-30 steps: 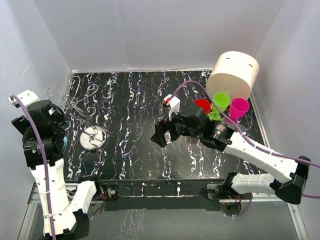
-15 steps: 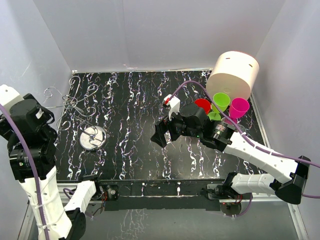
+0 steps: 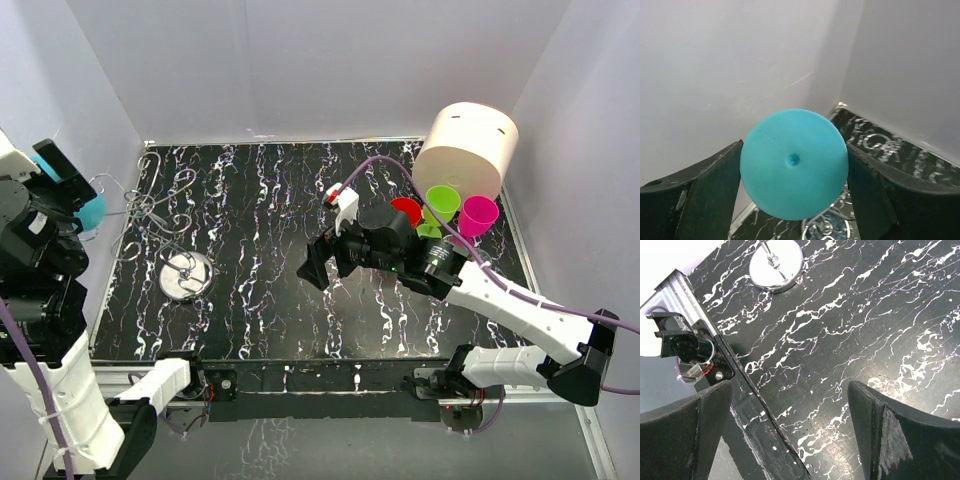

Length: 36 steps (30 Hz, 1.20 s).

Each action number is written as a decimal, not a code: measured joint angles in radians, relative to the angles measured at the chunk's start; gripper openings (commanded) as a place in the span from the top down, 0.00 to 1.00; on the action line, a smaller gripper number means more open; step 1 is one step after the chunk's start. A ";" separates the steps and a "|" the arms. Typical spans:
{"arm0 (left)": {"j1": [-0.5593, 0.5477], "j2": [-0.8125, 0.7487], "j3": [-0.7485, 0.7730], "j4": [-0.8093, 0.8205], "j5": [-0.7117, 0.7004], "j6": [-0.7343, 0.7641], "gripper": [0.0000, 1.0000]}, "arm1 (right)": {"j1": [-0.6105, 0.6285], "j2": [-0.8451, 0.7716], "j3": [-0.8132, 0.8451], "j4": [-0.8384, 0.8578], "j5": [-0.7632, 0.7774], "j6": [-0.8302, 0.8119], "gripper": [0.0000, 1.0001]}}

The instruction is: Take the wine glass off the wine glass rack

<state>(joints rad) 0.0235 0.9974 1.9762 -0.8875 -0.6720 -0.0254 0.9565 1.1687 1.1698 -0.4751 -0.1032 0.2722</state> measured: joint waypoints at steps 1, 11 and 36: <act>-0.011 0.006 0.018 0.009 0.035 0.003 0.53 | 0.000 0.001 0.003 0.005 0.002 0.003 0.02; -0.101 0.115 0.131 0.089 0.365 -0.016 0.52 | 0.000 0.014 0.039 0.047 0.056 0.054 0.02; -0.106 0.157 -0.360 0.624 1.004 -0.781 0.53 | -0.009 0.012 0.082 0.306 0.157 0.316 0.02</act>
<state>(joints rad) -0.0826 1.1542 1.6157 -0.2638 0.3325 -0.8066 0.9474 1.1805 1.2518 -0.1696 0.0540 0.5880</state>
